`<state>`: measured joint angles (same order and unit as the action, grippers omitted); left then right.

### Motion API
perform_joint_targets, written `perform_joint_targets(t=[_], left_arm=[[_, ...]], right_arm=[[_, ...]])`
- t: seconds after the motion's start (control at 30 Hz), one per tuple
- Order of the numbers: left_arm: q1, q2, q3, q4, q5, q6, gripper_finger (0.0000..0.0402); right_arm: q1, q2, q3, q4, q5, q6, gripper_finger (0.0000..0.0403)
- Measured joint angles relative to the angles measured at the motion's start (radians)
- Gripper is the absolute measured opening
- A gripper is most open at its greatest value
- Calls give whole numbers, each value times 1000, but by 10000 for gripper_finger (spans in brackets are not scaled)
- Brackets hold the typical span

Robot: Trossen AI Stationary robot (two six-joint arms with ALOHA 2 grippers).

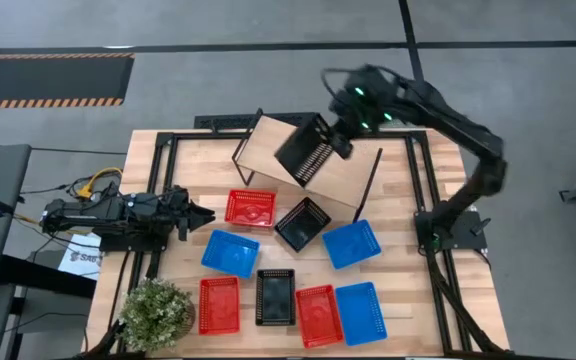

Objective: Stack baskets on shelf by color
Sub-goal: Put the bottom right black bin on the shelf

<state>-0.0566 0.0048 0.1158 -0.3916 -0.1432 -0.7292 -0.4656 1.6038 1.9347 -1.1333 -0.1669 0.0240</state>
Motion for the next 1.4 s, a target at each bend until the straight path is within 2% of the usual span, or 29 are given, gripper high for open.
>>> perform_joint_targets(t=[0.13,0.33,0.6,0.73,0.83,0.9,1.17,1.3,1.4], left_arm=[[0,0,0,0,0,0,130],[0,0,0,-2,1,1,130],[0,0,0,-2,1,1,130],[0,0,0,-2,2,1,130],[0,0,0,-2,2,1,130],[0,0,0,-2,3,1,130],[0,0,0,-2,6,1,130],[0,0,0,-3,6,5,130],[0,0,0,-3,4,10,130]], right_arm=[[-65,155,108,-3,-65,-64,13],[-97,345,224,-5,-74,-128,23],[-109,497,300,-23,-72,-163,19],[-111,515,302,-36,-48,-180,36],[-108,514,303,-30,57,-195,54],[-104,514,303,-33,86,-229,66],[-108,495,302,-33,89,-242,138],[-111,428,302,-18,90,-216,172],[-111,375,305,-39,90,-142,182]])
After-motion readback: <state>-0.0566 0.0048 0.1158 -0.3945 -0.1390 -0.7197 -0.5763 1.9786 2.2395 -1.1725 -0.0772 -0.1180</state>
